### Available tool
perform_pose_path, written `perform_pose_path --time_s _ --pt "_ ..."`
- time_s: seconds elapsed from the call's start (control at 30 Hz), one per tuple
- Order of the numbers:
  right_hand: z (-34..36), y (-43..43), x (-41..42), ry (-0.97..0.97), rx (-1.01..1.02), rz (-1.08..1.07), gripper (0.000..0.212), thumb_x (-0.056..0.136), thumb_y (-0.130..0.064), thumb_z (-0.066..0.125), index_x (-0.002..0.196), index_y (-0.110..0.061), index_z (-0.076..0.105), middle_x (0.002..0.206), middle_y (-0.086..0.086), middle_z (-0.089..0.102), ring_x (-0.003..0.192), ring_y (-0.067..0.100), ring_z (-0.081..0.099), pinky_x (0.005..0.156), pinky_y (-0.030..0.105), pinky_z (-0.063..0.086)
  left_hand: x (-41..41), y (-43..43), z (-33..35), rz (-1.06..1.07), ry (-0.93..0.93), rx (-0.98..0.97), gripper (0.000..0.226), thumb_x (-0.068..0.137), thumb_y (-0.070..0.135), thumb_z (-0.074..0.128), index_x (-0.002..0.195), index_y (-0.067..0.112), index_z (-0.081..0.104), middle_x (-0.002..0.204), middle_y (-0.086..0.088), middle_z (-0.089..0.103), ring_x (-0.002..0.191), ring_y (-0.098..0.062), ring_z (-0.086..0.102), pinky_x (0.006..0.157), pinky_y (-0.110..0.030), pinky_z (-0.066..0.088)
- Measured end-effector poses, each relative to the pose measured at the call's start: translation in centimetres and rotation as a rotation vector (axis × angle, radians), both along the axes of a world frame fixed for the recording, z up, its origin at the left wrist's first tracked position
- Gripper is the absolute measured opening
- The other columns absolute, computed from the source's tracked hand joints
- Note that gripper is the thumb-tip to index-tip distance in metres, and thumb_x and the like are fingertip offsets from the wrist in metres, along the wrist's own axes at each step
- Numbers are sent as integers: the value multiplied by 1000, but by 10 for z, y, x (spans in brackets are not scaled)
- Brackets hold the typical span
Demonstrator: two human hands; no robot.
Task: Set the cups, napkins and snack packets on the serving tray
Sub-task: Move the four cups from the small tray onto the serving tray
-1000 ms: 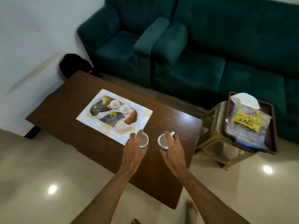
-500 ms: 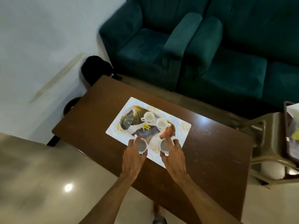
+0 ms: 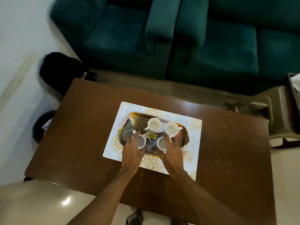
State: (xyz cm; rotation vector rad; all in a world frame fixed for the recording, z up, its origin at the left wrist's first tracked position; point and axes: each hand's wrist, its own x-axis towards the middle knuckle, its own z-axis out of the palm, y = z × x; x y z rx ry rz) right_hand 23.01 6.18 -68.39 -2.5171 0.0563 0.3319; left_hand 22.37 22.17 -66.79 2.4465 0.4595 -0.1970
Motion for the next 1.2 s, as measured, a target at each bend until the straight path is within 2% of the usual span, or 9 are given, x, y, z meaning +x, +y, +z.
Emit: perform_pose_path --time_s 0.07,0.2,0.4,0.6,0.83,1.1,1.2 --pt "-3 10 0 8 0 -51 72 84 -31 78 146 -26 41 144 12 50 120 34 59 88 48 57 4 7 -6 -35 5 -12 67 80 24 83 140 11 54 132 -18 59 115 -35 63 88 -43 56" --pt "-11 25 -7 41 -57 -89 81 77 -14 82 147 -22 42 138 16 53 119 35 58 88 47 56 6 18 -17 -108 17 -29 65 78 22 84 136 11 57 127 -17 62 112 -34 65 84 -42 57" --pt "-22 33 -7 28 -86 -169 80 73 -10 84 142 -23 45 127 13 57 111 32 59 81 44 57 11 27 -30 -162 36 -36 64 81 24 83 137 13 54 133 -15 59 115 -33 63 84 -43 58" --pt "-32 33 -9 25 -77 -199 84 71 -5 83 143 -23 44 130 14 57 115 33 58 82 45 57 14 29 -41 -192 38 -17 66 80 28 83 138 15 54 131 -15 61 113 -34 64 82 -44 59" --pt "-35 33 -9 49 -62 -193 84 73 -2 80 145 -22 43 134 15 54 116 34 57 81 45 57 16 23 -44 -219 66 11 73 80 29 83 144 16 50 138 -15 57 119 -35 61 88 -46 55" --pt "-33 20 -10 79 3 -119 82 84 -21 79 153 -27 34 142 14 47 126 31 51 91 42 54 18 19 -39 -238 146 10 84 80 33 83 151 21 40 145 -16 50 128 -37 55 96 -48 52" --pt "-23 14 -5 98 30 -126 77 87 -37 74 153 -27 35 142 16 48 126 33 52 92 44 54 18 17 -30 -242 163 5 90 81 36 82 155 23 34 150 -17 46 133 -37 50 100 -49 49"
